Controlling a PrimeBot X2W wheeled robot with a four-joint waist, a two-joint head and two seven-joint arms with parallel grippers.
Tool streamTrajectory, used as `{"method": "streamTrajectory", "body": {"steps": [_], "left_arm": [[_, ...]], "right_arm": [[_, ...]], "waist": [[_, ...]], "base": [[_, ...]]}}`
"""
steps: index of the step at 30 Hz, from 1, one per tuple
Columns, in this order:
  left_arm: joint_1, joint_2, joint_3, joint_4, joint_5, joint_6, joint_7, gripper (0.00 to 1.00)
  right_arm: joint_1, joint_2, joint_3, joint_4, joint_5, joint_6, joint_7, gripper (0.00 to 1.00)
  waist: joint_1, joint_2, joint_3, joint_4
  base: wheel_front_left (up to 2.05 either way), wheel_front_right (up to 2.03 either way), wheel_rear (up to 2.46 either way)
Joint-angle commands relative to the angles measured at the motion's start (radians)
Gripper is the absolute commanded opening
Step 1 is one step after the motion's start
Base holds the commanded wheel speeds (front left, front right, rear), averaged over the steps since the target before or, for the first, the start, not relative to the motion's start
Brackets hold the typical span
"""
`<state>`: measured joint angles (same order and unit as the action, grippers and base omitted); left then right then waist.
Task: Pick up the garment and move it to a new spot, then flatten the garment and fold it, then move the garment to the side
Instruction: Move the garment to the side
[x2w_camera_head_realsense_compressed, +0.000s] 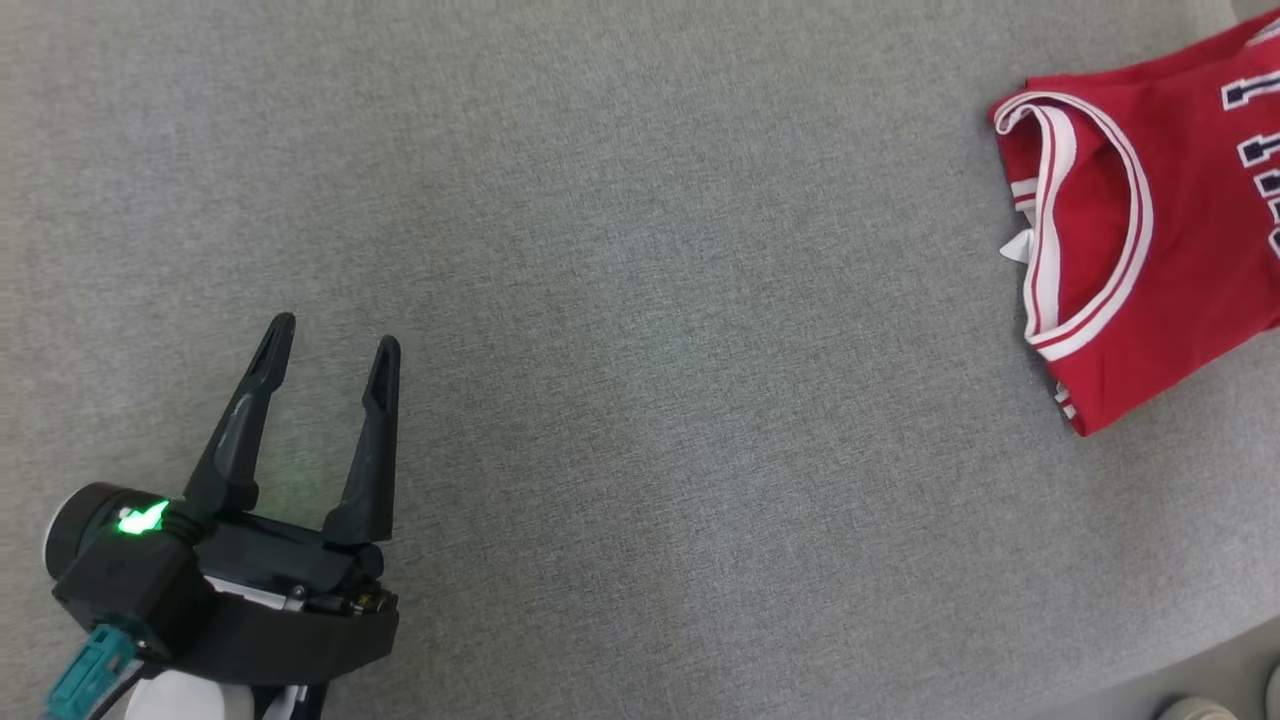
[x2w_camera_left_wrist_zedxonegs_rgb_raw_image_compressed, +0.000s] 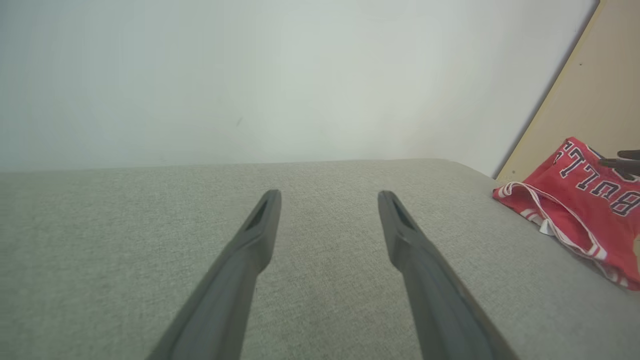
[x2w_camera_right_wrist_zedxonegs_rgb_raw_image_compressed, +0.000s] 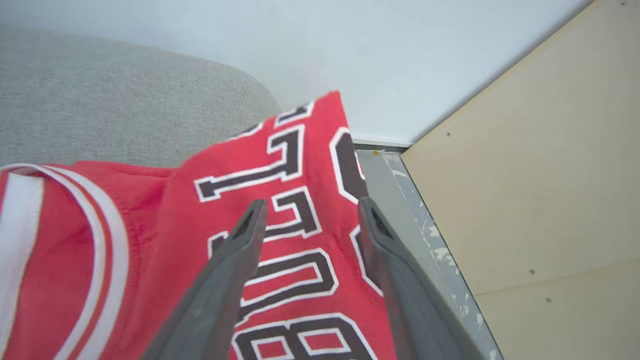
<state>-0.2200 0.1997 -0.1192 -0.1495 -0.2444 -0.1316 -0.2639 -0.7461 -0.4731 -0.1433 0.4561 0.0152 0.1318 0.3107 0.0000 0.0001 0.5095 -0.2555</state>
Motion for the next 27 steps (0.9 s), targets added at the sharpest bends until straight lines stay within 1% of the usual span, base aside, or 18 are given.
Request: {"method": "streamTrajectory", "body": {"steps": [1,6,9,12,14,18,20,23,27], "left_arm": [[0.008,-0.007,0.005,0.008,-0.006,0.002,0.0,1.0],[0.024,-0.038,0.02,0.031,-0.015,0.002,0.0,1.0],[0.044,-0.063,0.038,0.052,-0.01,0.003,0.0,1.0],[0.074,-0.087,0.066,0.072,-0.004,0.003,0.0,1.0],[0.097,-0.099,0.086,0.089,0.004,0.004,0.0,1.0],[0.143,-0.12,0.122,0.116,0.011,0.004,0.0,1.0],[0.167,-0.124,0.138,0.13,0.017,0.004,0.0,1.0],[0.204,-0.134,0.16,0.145,0.022,0.005,0.0,1.0],[0.238,-0.14,0.188,0.17,0.031,0.005,0.0,1.0]], "right_arm": [[0.013,0.001,0.015,-0.006,0.0,-0.002,-0.025,1.0],[0.042,-0.004,0.06,-0.026,0.03,-0.002,-0.082,1.0],[0.078,0.0,0.079,-0.052,0.078,-0.002,-0.116,1.0],[0.133,0.029,0.045,-0.092,0.145,-0.002,-0.146,1.0],[0.185,0.061,0.024,-0.134,0.189,-0.002,-0.168,1.0],[0.33,0.109,-0.012,-0.239,0.224,-0.002,-0.209,1.0],[0.407,0.142,-0.014,-0.299,0.222,-0.002,-0.232,1.0],[0.525,0.21,-0.009,-0.383,0.215,-0.002,-0.284,1.0],[0.647,0.294,0.03,-0.447,0.169,-0.002,-0.347,1.0]], "waist": [[0.0,-0.0001,-0.022,0.013],[0.0,-0.0001,-0.082,0.045],[0.0,-0.0001,-0.134,0.073],[0.0,-0.0001,-0.191,0.104],[0.0,-0.0001,-0.23,0.125],[0.0,-0.0001,-0.306,0.174],[0.0,-0.0001,-0.34,0.198],[0.0,-0.0001,-0.385,0.224],[0.0,-0.0001,-0.425,0.243]], "base": [[0.0,0.0,0.0],[0.0,0.0,0.0],[0.0,0.0,0.0],[0.0,0.0,0.0],[0.0,0.0,0.0],[0.0,0.0,0.0],[0.0,0.0,0.0],[0.0,0.0,0.0],[0.0,0.0,0.0]]}}
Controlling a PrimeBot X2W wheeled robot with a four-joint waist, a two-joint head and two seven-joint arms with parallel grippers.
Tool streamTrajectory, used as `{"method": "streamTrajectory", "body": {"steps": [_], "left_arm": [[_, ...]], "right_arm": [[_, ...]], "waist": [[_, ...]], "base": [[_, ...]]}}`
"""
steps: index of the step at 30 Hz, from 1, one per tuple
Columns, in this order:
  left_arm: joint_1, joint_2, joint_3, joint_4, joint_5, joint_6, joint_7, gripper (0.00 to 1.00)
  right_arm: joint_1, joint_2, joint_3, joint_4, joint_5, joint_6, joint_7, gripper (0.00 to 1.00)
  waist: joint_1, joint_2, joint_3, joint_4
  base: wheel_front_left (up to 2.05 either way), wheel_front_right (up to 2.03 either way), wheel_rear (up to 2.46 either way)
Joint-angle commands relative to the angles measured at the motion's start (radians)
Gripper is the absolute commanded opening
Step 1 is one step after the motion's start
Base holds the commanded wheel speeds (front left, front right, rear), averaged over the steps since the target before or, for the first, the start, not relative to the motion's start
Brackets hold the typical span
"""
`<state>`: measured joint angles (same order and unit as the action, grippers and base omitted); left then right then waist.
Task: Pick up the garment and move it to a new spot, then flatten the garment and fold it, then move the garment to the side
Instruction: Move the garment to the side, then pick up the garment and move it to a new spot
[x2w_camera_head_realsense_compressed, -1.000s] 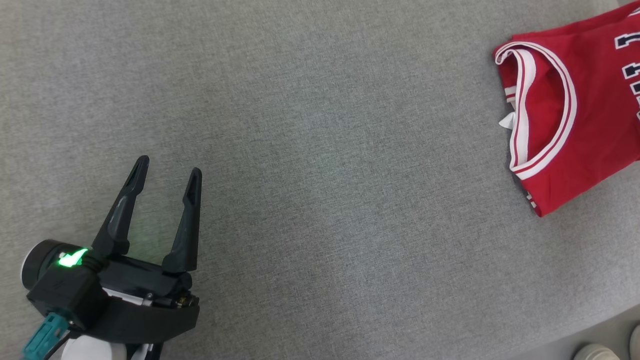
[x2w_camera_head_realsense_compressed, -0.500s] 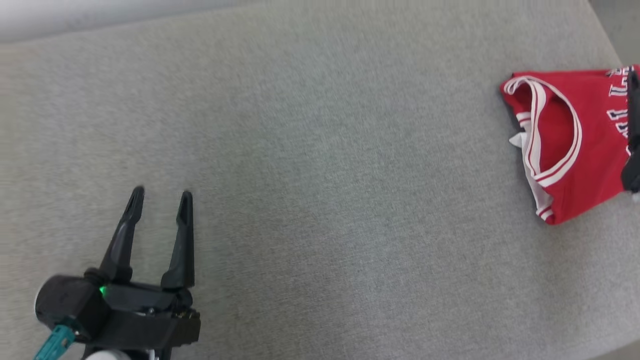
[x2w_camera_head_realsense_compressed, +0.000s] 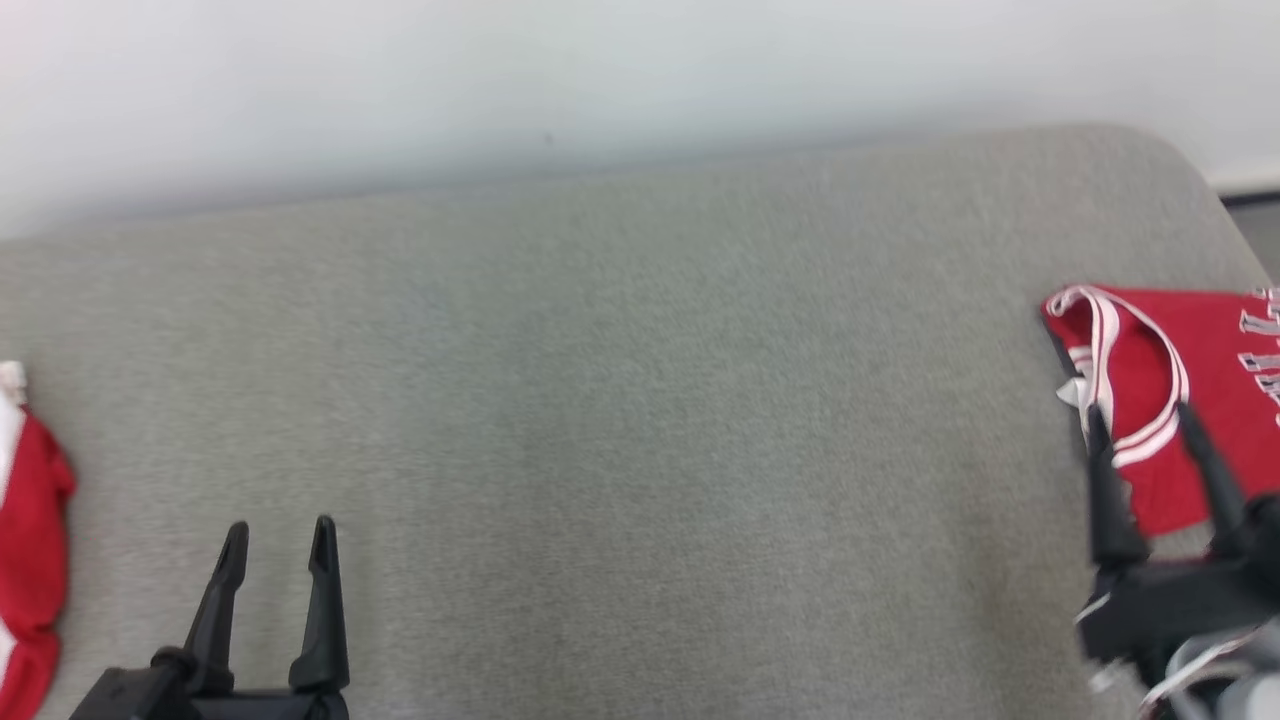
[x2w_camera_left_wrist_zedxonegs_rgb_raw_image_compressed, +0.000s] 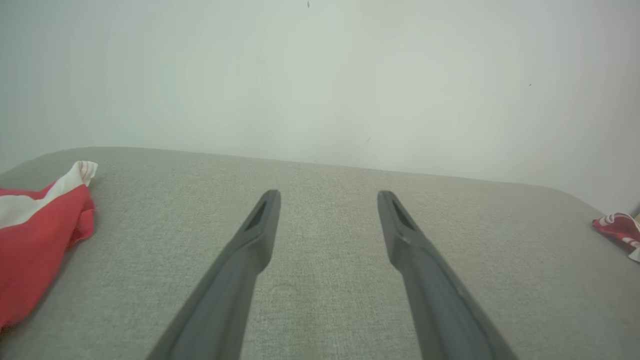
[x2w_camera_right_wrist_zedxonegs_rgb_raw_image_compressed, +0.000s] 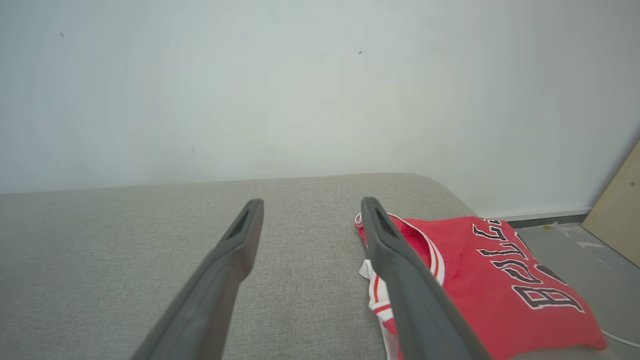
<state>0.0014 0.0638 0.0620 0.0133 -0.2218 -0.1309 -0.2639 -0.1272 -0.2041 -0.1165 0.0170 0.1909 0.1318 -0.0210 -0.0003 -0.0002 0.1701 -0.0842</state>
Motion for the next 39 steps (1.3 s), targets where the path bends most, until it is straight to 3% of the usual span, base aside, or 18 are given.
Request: {"method": "streamTrajectory", "body": {"steps": [1,7,12,20,39], "left_arm": [[0.017,-0.004,0.006,0.007,0.009,0.004,0.0,1.0],[0.058,-0.008,0.017,0.061,0.033,0.003,0.0,1.0],[0.081,-0.01,0.008,0.089,0.039,0.002,0.0,1.0],[0.086,-0.013,0.007,0.104,0.034,0.002,0.0,1.0],[0.062,-0.013,-0.012,0.099,0.025,0.001,0.0,1.0]], "right_arm": [[0.028,0.025,0.003,-0.008,-0.007,-0.002,-0.015,1.0],[0.139,0.104,0.044,0.02,-0.027,-0.002,-0.077,1.0],[0.174,0.134,0.046,0.085,0.014,-0.002,-0.105,1.0],[0.159,0.146,0.057,0.145,0.027,-0.002,-0.129,1.0],[0.159,0.149,0.054,0.144,0.02,-0.002,-0.135,1.0]], "waist": [[0.0003,0.0002,-0.086,0.072],[0.0003,0.0002,-0.15,0.091],[0.0003,0.0002,-0.183,0.105],[0.0003,0.0002,-0.184,0.109],[0.0003,0.0002,-0.16,0.131]], "base": [[0.0,0.0,0.0],[0.0,0.0,0.0],[0.0,0.0,0.0],[0.0,0.0,0.0],[0.0,0.0,0.0]]}}
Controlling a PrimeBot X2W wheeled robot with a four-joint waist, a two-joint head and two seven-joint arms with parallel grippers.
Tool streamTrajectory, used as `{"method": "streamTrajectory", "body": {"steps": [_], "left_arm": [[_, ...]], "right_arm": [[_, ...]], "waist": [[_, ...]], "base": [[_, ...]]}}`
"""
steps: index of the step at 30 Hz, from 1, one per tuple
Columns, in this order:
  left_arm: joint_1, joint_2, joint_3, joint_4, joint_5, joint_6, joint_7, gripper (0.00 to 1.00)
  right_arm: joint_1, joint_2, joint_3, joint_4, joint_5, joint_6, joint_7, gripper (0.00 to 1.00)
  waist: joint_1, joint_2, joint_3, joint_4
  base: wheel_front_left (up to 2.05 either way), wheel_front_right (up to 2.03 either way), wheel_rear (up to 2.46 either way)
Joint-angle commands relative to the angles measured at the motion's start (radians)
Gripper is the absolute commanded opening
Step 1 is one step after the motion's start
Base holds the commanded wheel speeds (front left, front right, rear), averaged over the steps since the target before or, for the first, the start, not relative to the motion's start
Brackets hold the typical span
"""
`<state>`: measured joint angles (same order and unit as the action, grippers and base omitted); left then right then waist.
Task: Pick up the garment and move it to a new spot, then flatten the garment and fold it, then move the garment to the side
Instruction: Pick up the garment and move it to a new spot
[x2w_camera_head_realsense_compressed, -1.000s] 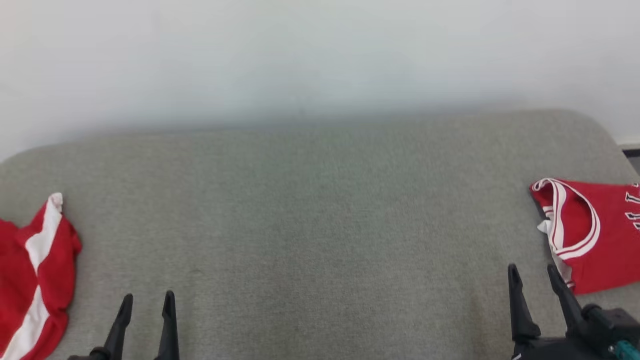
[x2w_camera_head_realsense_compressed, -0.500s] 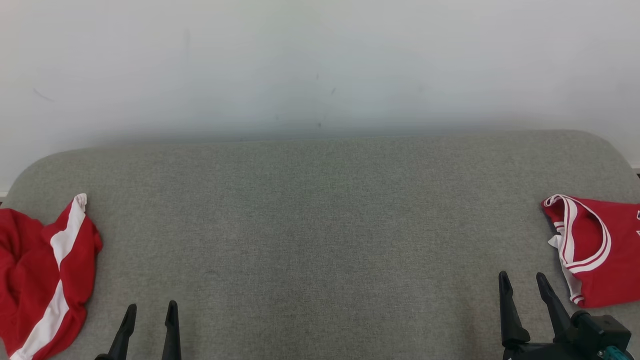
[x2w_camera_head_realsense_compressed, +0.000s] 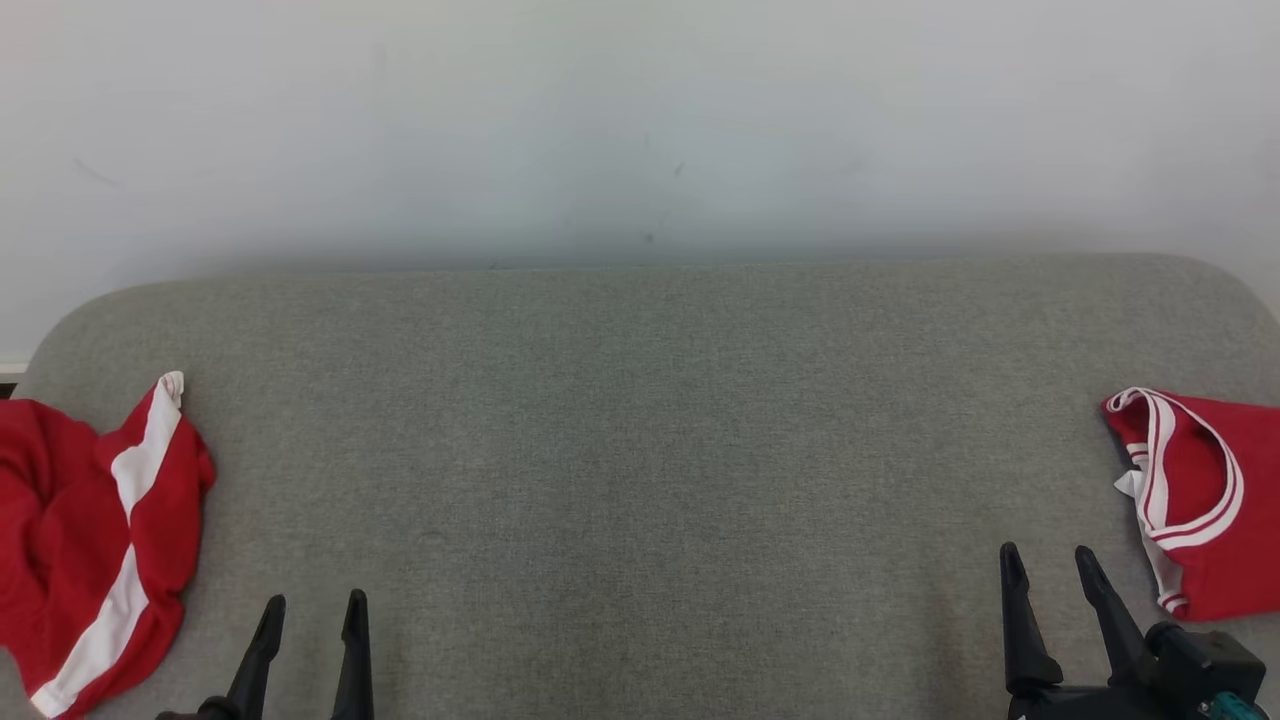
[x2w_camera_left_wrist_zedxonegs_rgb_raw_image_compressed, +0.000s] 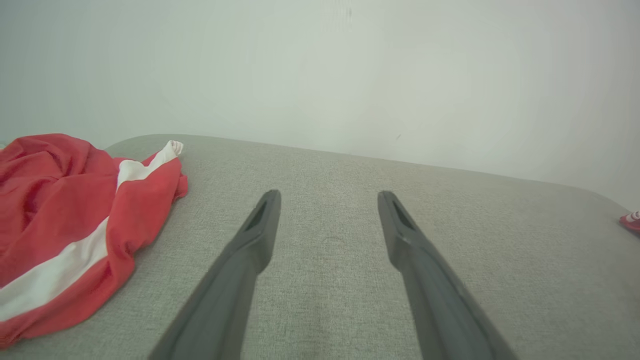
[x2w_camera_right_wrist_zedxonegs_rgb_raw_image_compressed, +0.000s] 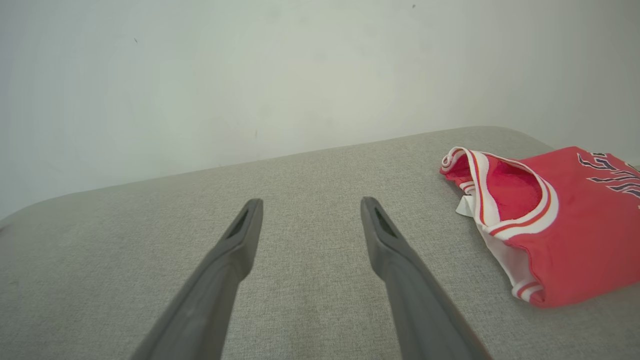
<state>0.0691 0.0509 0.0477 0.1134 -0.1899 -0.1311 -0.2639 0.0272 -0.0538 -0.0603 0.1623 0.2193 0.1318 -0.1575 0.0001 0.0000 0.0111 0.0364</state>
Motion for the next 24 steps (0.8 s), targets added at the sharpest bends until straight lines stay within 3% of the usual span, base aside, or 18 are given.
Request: {"method": "streamTrajectory", "body": {"steps": [1,24], "left_arm": [[-0.006,0.0,0.004,0.0,-0.009,0.002,0.0,1.0],[0.019,0.011,0.02,0.016,-0.015,0.002,0.0,1.0]], "right_arm": [[0.004,-0.004,-0.002,-0.001,-0.011,-0.002,0.003,1.0],[0.001,-0.013,0.058,0.01,0.008,-0.002,0.004,1.0]], "waist": [[-0.0001,0.0,-0.002,0.018],[-0.0001,0.0,-0.006,0.37]], "base": [[0.0,0.0,0.0],[0.0,0.0,0.0]]}}
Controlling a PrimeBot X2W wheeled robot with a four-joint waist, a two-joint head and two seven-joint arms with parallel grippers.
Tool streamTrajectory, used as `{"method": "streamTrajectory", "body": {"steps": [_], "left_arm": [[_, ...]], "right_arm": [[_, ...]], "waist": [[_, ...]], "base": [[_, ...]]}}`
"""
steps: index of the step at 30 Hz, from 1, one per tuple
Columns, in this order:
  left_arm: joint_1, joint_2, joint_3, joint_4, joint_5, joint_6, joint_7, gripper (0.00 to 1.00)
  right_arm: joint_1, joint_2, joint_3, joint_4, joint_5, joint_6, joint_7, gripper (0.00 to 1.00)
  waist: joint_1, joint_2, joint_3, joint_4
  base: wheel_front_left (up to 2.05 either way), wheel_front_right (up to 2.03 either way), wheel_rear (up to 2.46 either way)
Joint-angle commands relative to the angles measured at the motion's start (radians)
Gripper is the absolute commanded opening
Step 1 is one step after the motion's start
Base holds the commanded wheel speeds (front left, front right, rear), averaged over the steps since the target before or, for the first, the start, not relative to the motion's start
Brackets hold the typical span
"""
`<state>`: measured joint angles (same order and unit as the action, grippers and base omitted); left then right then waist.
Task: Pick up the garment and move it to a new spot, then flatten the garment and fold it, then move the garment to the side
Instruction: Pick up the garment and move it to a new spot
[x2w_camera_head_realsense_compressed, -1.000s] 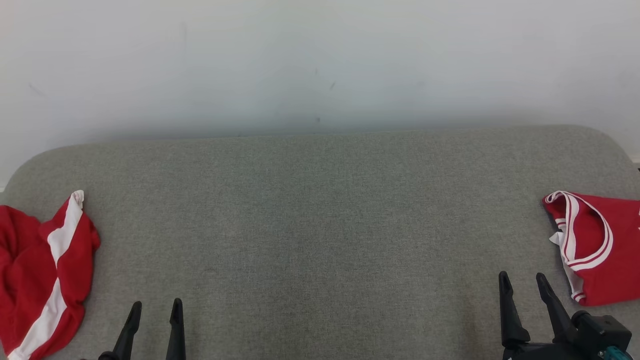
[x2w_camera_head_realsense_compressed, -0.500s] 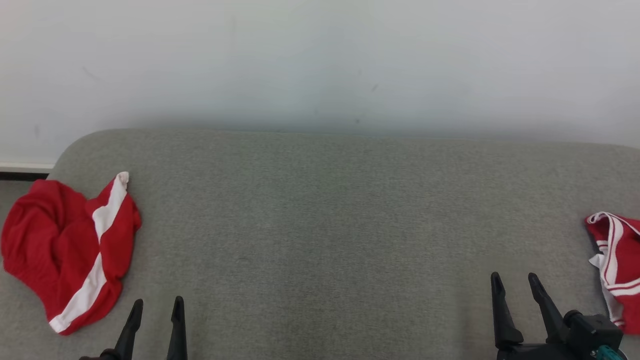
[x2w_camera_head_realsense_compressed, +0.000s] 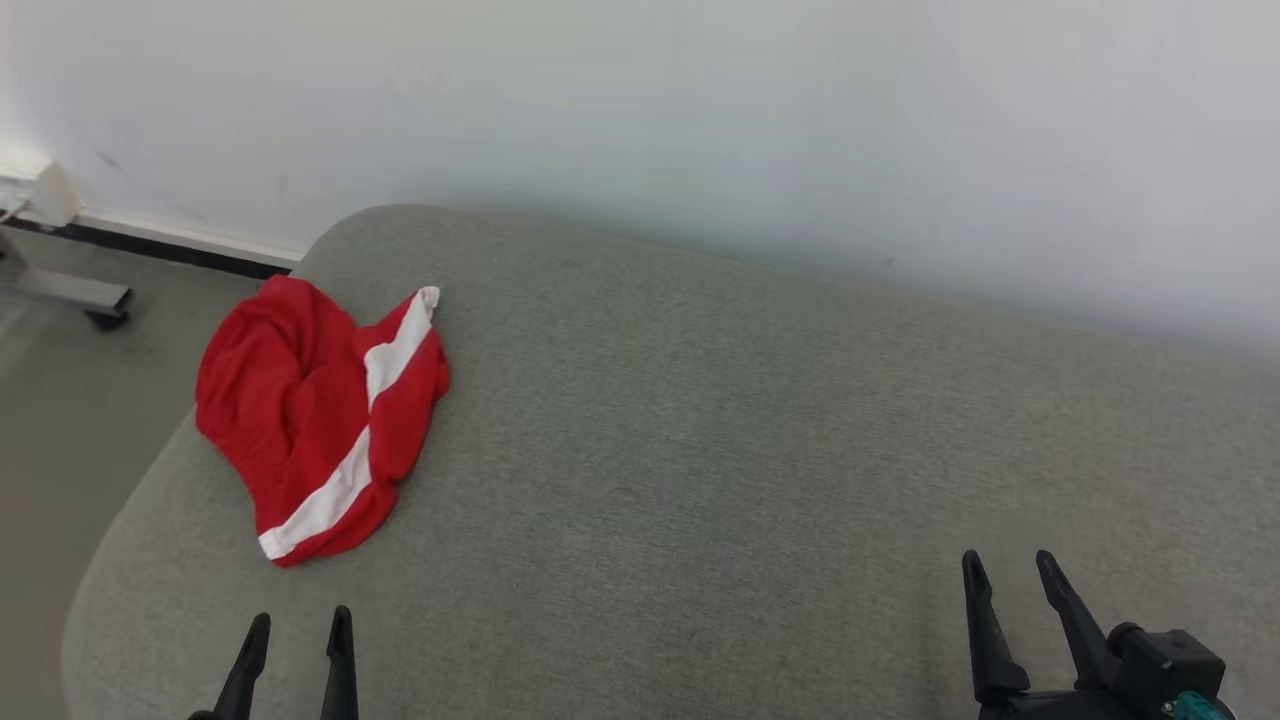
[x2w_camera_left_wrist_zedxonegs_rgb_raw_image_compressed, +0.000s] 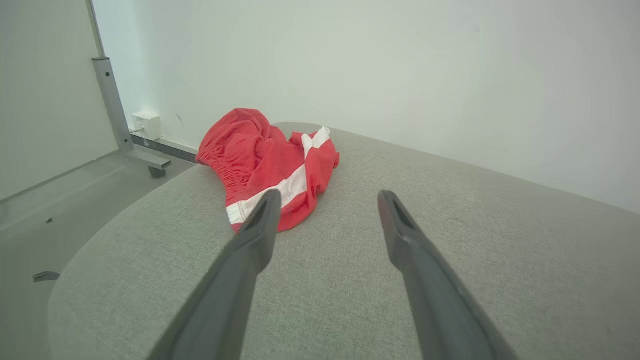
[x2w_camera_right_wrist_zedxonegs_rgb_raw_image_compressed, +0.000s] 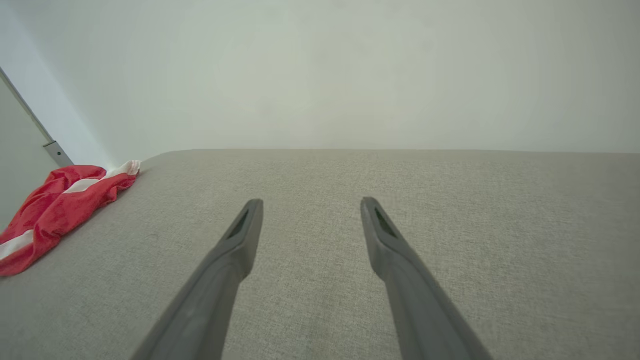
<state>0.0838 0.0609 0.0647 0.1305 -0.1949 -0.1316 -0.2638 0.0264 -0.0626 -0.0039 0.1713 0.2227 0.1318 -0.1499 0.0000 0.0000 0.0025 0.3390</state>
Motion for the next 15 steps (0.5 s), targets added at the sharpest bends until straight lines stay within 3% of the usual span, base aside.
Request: {"method": "streamTrajectory", "body": {"steps": [1,15], "left_arm": [[0.006,0.001,0.006,-0.002,-0.012,0.003,0.0,1.0],[0.028,0.0,0.018,-0.006,-0.009,0.002,0.0,1.0]], "right_arm": [[0.002,-0.004,0.01,0.0,0.006,-0.002,-0.008,1.0],[-0.002,-0.009,0.04,0.009,-0.003,-0.002,-0.018,1.0]], "waist": [[0.0,0.0,0.002,0.078],[0.0,0.0,-0.001,0.148]], "base": [[0.0,0.0,0.0],[0.0,0.0,0.0]]}}
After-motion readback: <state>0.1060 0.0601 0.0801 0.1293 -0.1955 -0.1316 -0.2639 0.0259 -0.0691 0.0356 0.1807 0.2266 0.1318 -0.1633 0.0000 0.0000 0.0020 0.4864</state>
